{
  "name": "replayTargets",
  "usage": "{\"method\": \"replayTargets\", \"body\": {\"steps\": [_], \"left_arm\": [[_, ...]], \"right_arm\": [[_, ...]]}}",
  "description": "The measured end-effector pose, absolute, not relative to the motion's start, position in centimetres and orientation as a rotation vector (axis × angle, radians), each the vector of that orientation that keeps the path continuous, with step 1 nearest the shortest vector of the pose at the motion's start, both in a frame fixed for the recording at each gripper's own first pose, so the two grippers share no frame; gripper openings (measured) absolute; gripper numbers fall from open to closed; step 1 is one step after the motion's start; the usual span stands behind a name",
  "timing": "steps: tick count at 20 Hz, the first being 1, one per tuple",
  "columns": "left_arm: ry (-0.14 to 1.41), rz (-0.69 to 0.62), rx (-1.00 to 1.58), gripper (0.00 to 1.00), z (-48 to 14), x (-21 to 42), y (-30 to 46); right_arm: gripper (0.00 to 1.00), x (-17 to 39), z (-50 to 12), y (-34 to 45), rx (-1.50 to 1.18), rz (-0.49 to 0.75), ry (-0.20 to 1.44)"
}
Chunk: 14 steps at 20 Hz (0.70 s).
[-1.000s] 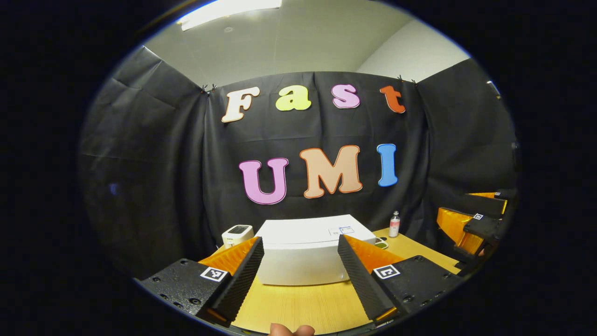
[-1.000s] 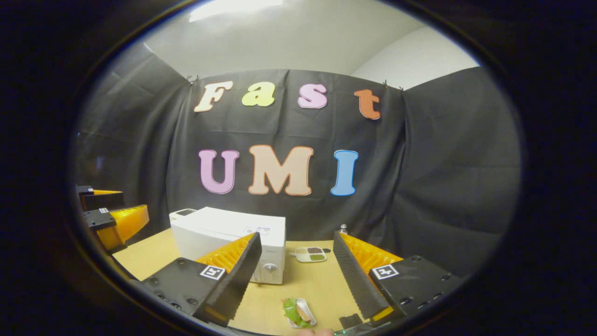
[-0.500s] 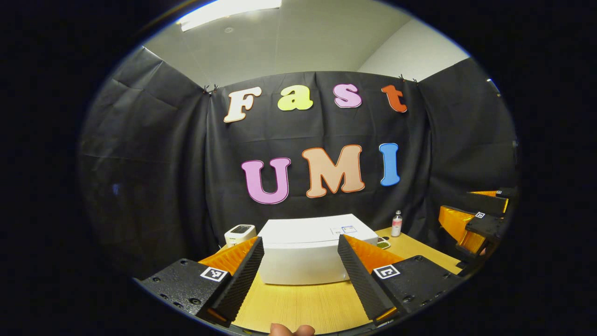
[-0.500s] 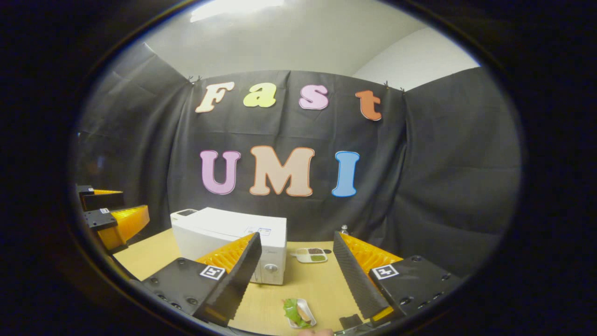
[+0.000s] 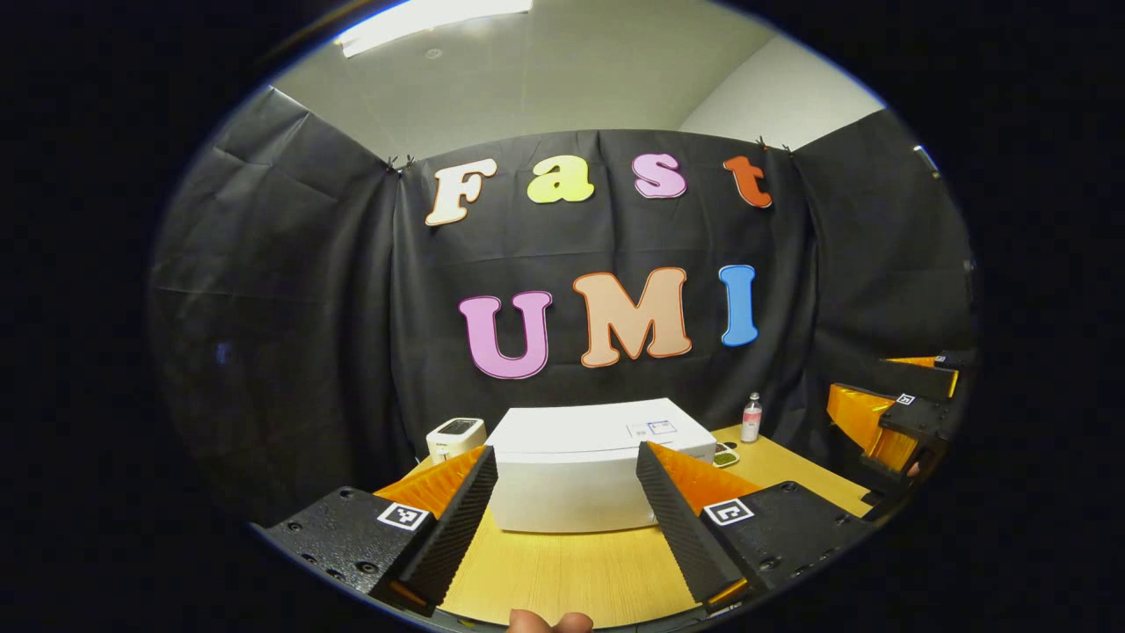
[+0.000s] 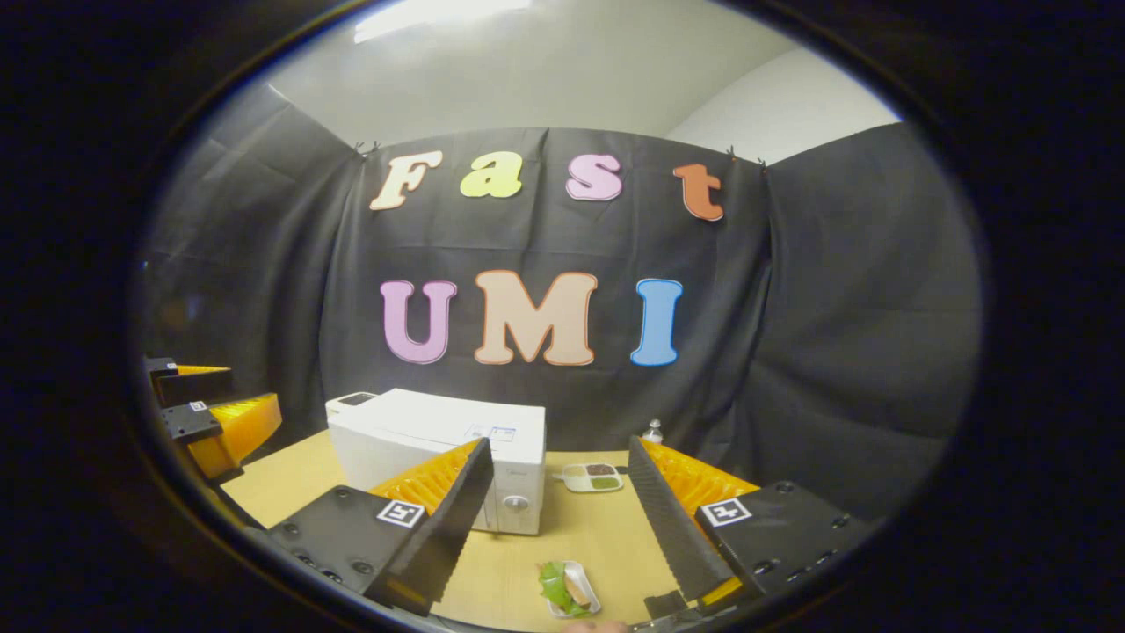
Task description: Open the microwave oven with the left hand, put the food in, and close the microwave oven.
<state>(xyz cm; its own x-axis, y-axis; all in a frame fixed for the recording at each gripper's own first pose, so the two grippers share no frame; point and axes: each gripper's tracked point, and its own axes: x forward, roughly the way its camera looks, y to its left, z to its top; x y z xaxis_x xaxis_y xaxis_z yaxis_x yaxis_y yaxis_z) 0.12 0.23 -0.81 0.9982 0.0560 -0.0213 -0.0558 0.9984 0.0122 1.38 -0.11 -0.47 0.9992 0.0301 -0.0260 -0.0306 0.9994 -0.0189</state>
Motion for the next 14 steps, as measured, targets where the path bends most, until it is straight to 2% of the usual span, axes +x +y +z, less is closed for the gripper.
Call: {"method": "replayTargets", "body": {"steps": [4,5,14], "left_arm": [[0.034,0.052,-0.003,1.0,-1.2,0.5,-0.1],[0.033,0.053,-0.004,0.98,-1.1,0.7,-0.1],[0.063,0.043,0.009,0.98,-3.6,4.5,-0.7]], "right_arm": [[0.96,1.5,-0.4,-0.5,-0.013,0.031,0.019],[0.96,1.5,-0.4,-0.8,-0.01,0.028,0.019],[0.97,1.7,-0.4,-2.5,0.003,0.017,0.016]]}}
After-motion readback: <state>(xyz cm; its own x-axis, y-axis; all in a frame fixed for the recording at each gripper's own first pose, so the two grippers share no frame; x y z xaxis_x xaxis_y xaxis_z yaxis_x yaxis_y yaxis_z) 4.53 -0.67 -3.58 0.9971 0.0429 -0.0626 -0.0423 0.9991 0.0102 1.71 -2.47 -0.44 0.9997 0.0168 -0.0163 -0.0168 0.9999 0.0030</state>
